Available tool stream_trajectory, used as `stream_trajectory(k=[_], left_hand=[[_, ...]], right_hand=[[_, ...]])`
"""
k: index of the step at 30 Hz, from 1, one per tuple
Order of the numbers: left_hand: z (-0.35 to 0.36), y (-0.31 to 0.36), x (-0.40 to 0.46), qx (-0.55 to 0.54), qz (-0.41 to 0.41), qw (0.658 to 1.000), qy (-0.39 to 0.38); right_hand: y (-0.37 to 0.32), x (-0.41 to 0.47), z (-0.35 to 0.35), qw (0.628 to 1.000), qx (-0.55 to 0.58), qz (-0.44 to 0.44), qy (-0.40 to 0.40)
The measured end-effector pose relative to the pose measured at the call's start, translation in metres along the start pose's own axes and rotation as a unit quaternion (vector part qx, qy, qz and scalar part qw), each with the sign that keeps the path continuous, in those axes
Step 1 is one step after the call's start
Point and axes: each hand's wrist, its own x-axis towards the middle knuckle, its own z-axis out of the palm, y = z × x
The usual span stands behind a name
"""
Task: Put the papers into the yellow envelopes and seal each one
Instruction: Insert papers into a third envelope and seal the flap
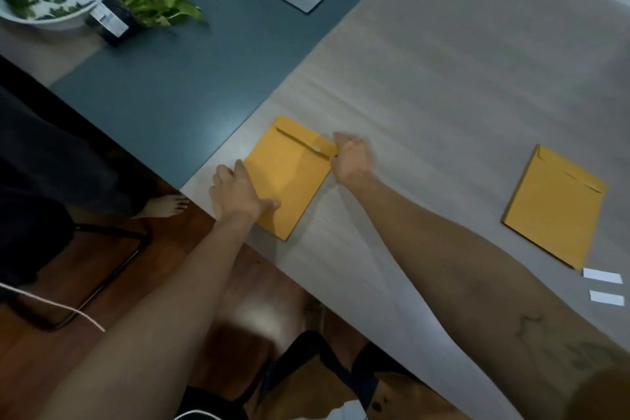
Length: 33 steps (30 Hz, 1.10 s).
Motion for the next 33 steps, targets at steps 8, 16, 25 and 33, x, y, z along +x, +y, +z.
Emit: stream_trajectory(k=[8, 16, 25, 33], left_hand=[[-0.009, 0.015, 0.0, 0.034, 0.022, 0.999, 0.018], [0.007, 0.066, -0.03, 0.068, 0.142, 0.987, 0.014], [0.062, 0.152, -0.096, 0.082, 0.412, 0.906, -0.054], [0.102, 0.208, -0.172, 0.118, 0.537, 0.829, -0.097]], right_hand=[[0.014, -0.012, 0.004, 0.995, 0.001, -0.023, 0.096], [0.076, -0.049, -0.007, 0.968, 0.179, 0.109, 0.136], [0.192, -0.142, -0.016, 0.929, 0.235, 0.237, 0.158], [0.268, -0.235, -0.008, 0.868, 0.269, 0.373, 0.186]])
